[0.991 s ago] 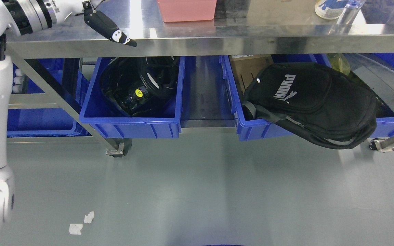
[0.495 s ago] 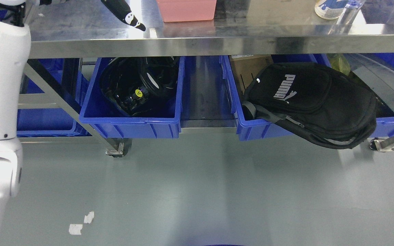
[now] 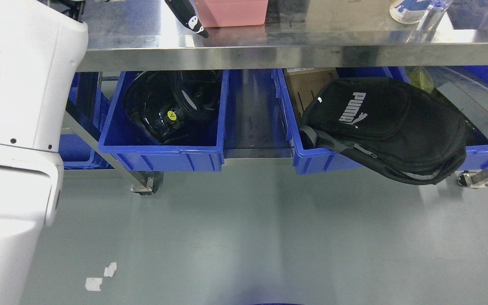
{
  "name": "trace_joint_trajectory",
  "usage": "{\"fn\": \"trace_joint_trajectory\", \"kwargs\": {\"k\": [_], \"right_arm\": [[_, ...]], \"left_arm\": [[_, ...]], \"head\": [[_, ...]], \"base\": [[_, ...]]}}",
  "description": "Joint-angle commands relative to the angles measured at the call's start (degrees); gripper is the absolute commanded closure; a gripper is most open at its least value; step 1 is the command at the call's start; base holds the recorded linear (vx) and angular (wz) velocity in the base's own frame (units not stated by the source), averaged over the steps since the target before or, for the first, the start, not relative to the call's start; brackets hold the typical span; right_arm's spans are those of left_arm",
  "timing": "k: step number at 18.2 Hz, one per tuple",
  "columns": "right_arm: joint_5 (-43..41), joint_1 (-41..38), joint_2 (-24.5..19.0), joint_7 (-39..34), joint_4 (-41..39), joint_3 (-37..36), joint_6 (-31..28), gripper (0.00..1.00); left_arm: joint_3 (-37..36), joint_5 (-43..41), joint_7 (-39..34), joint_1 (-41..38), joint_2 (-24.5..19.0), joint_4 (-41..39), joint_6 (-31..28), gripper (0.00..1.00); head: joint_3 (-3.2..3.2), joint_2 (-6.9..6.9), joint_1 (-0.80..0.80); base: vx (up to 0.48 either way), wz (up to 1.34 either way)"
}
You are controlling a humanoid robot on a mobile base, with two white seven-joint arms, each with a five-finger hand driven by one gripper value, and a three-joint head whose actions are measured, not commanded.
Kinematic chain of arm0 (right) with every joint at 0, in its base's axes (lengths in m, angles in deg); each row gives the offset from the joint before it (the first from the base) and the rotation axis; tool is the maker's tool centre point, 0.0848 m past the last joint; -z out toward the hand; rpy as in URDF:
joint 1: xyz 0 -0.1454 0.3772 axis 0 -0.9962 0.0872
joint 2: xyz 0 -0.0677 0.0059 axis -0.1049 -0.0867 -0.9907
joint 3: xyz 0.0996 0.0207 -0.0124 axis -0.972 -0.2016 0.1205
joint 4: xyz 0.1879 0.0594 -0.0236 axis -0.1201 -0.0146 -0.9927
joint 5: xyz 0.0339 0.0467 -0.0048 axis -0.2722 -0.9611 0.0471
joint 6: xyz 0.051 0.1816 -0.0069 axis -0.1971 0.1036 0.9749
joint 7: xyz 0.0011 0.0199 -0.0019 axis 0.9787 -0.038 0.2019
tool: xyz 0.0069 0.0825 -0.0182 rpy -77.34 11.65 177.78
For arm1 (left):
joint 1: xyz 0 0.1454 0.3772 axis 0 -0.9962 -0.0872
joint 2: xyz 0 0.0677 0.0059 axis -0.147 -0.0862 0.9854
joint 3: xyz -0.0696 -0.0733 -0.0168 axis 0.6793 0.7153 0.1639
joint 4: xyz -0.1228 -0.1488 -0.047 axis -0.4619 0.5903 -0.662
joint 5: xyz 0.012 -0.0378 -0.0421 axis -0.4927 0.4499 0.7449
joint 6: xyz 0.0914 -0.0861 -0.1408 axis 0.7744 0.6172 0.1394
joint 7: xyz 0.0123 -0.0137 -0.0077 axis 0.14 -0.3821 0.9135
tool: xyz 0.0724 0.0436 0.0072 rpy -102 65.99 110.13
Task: Place storage box into left shelf container
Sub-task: 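Grasp the pink storage box with the left hand and lift it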
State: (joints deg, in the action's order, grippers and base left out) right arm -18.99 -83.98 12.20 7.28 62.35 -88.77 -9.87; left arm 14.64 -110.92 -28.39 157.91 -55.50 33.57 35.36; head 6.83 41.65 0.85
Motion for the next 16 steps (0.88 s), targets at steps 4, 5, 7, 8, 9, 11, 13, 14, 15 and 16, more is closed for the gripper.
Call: {"fn": "trace_joint_trajectory", "kwargs": {"k": [4, 5, 7, 8, 9, 11, 13, 14, 15, 16], "right_arm": [[-1.2, 0.2, 1.0, 0.0, -1.0, 0.0, -0.1, 0.0], [-1.2, 0.3, 1.0, 0.0, -1.0, 0.0, -0.1, 0.0], [-1.2, 0.3, 1.0, 0.0, -1.0, 0.0, -0.1, 0.0], [-1.2, 0.3, 1.0, 0.0, -1.0, 0.0, 0.0, 0.0], [-1.2, 0.3, 1.0, 0.0, -1.0, 0.0, 0.0, 0.0], [-1.2, 0.3, 1.0, 0.0, -1.0, 0.0, 0.0, 0.0], [-1.2, 0.2, 1.0, 0.0, -1.0, 0.0, 0.0, 0.0], [-1.2, 0.3, 1.0, 0.0, -1.0, 0.0, -0.1, 0.0], [-1.2, 0.2, 1.0, 0.0, -1.0, 0.0, -0.1, 0.0], [-1.2, 0.2, 1.0, 0.0, -1.0, 0.0, -0.1, 0.0]], "left_arm": [[-0.5, -2.2, -2.3, 0.4, 7.4, 13.9, 0.4, 0.14], [-0.5, -2.2, -2.2, 0.4, 7.3, 13.9, 0.5, 0.19], [0.8, -2.2, -2.2, 0.4, 7.3, 13.9, 2.0, 0.34], [2.0, -2.2, -1.9, 0.4, 7.2, 13.9, 3.1, 0.44], [3.5, -2.2, -1.6, 0.3, 7.2, 13.9, 4.4, 0.54], [5.9, -2.2, -1.4, 0.1, 7.0, 13.9, 7.0, 0.69], [8.1, -2.1, -0.1, -0.3, 6.9, 13.9, 9.3, 0.91], [10.2, -2.1, 0.9, -0.5, 6.9, 13.9, 10.7, 1.0], [12.7, -2.1, 1.4, -0.7, 6.9, 13.9, 11.6, 1.0], [14.8, -2.1, 1.5, -1.1, 6.9, 13.9, 11.8, 1.0]], "head": [[0.0, 0.0, 0.0], [0.0, 0.0, 0.0], [0.0, 0.0, 0.0], [0.0, 0.0, 0.0], [0.0, 0.0, 0.0], [0.0, 0.0, 0.0], [0.0, 0.0, 0.0], [0.0, 0.0, 0.0], [0.0, 0.0, 0.0], [0.0, 0.0, 0.0]], "base": [[0.0, 0.0], [0.0, 0.0], [0.001, 0.01], [0.005, 0.09], [0.005, 0.09], [0.004, 0.16], [0.009, 0.1], [0.016, 0.05], [0.016, 0.05], [0.013, 0.05]]}}
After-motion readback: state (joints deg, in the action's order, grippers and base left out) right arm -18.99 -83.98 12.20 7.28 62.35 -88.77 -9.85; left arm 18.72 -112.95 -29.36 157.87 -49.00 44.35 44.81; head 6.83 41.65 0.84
